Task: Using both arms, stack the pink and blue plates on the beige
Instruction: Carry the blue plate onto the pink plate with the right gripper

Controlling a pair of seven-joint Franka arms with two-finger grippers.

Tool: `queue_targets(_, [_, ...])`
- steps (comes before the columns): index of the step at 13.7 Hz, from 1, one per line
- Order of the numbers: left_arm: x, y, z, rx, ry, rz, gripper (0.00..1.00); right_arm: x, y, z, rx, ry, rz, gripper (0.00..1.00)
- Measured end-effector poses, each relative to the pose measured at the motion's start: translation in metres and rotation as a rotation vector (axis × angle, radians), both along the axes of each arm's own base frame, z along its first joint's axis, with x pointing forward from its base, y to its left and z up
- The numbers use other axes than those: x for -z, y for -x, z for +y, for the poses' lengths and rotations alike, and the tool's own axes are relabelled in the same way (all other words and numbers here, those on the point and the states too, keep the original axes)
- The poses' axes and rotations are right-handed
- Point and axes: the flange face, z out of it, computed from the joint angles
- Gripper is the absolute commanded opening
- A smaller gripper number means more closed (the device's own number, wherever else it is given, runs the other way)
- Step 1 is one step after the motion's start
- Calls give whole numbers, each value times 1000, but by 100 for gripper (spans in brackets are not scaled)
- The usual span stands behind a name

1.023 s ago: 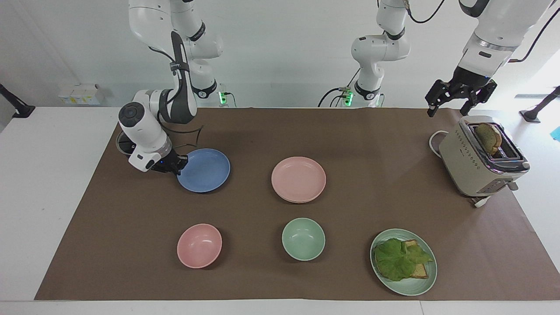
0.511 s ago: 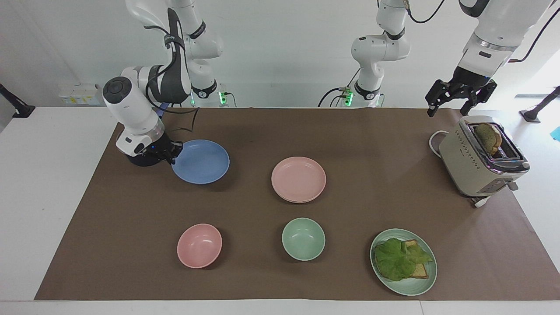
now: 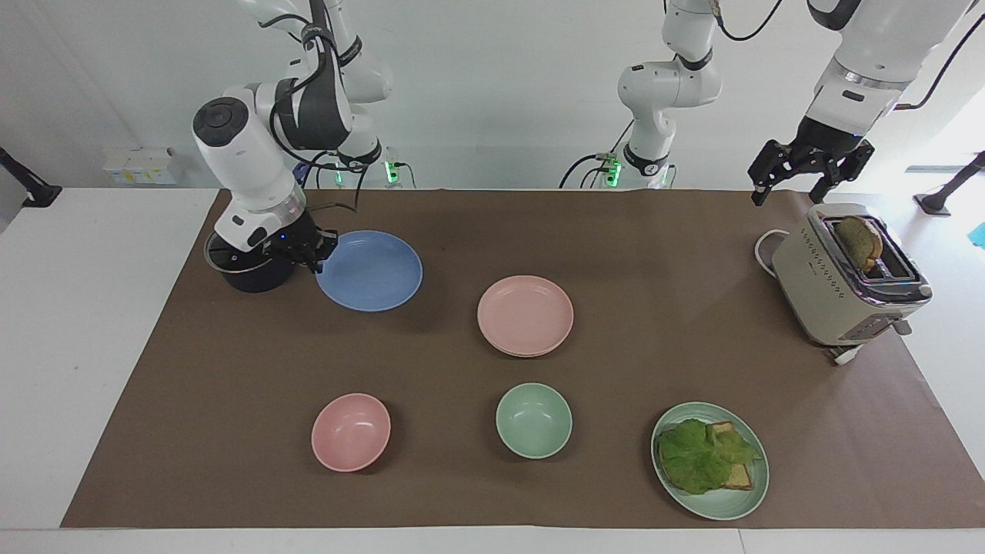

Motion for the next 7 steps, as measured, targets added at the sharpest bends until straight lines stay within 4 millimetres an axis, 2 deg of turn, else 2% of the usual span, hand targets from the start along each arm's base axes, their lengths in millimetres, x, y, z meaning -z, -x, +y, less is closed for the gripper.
queue_targets(3, [0, 0, 0, 0, 0, 0, 100, -5, 6, 62, 35, 2, -25, 0])
queue_targets(7, [0, 0, 0, 0, 0, 0, 100, -3, 26, 166, 76, -25, -87, 0])
